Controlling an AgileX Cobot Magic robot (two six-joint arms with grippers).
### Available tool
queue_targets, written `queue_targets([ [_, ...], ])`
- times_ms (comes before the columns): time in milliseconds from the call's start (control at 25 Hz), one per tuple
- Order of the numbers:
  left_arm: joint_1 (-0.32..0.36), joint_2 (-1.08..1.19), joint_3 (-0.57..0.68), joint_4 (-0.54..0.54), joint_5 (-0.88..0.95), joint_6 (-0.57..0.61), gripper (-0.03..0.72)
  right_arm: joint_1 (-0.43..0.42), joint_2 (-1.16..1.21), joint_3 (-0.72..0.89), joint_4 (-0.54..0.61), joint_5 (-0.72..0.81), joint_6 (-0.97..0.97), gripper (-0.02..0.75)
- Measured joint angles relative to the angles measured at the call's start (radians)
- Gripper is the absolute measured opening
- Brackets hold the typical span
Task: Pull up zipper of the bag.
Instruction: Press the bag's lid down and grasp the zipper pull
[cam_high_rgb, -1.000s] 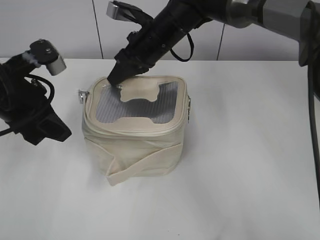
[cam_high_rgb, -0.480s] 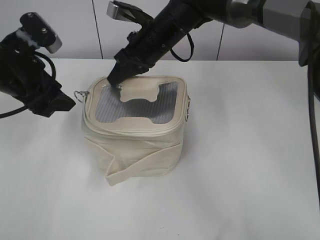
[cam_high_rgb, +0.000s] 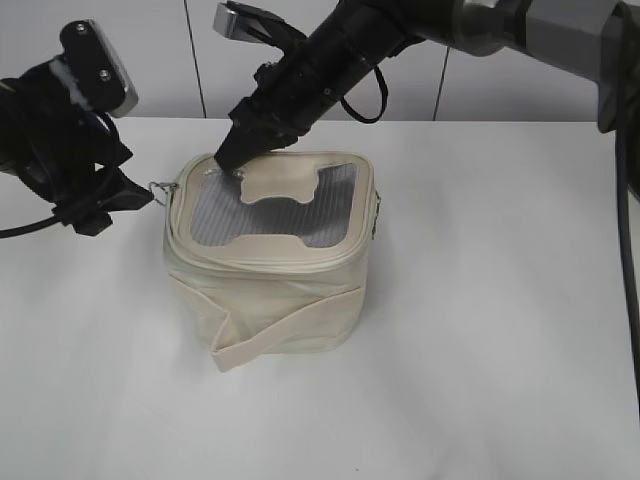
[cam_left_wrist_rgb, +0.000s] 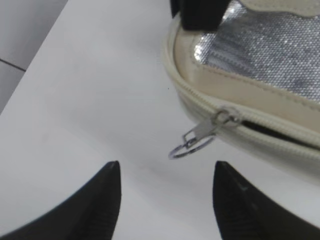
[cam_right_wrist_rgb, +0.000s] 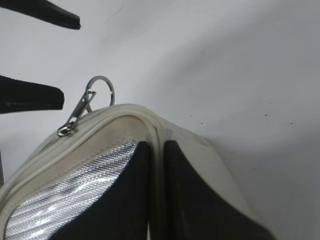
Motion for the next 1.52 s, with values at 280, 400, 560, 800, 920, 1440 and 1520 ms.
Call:
queue_targets([
  [280, -0.066, 0.055, 0.000, 0.018, -0.046, 0.061, 0.442, 0.000, 0.000, 0.000, 0.000, 0.000, 0.000, 0.054],
  [400, -0.067, 0.073, 0.000, 0.022, -0.081, 0.062, 0.426, 0.000, 0.000, 0.000, 0.000, 0.000, 0.000, 0.054],
  [560, -0.071, 0.091, 0.000, 0.022, -0.114, 0.062, 0.231, 0.000, 0.000, 0.000, 0.000, 0.000, -0.001, 0.054],
  [800, -0.073, 0.094, 0.000, 0.031, -0.061, 0.061, -0.001, 0.000, -0.001, 0.000, 0.000, 0.001, -0.001, 0.054],
  [920, -0.067, 0.066, 0.000, 0.043, 0.024, 0.008, -0.006, 0.000, -0.001, 0.000, 0.000, 0.006, -0.001, 0.054],
  [1440, -0.059, -0.106, -0.001, 0.106, 0.287, -0.245, -0.008, 0.010, -0.003, 0.000, 0.022, 0.031, 0.021, 0.053],
  [1520, -0.062, -0.109, -0.003, 0.099, 0.333, -0.258, -0.008, 0.009, -0.003, 0.000, 0.017, 0.021, 0.032, 0.052],
])
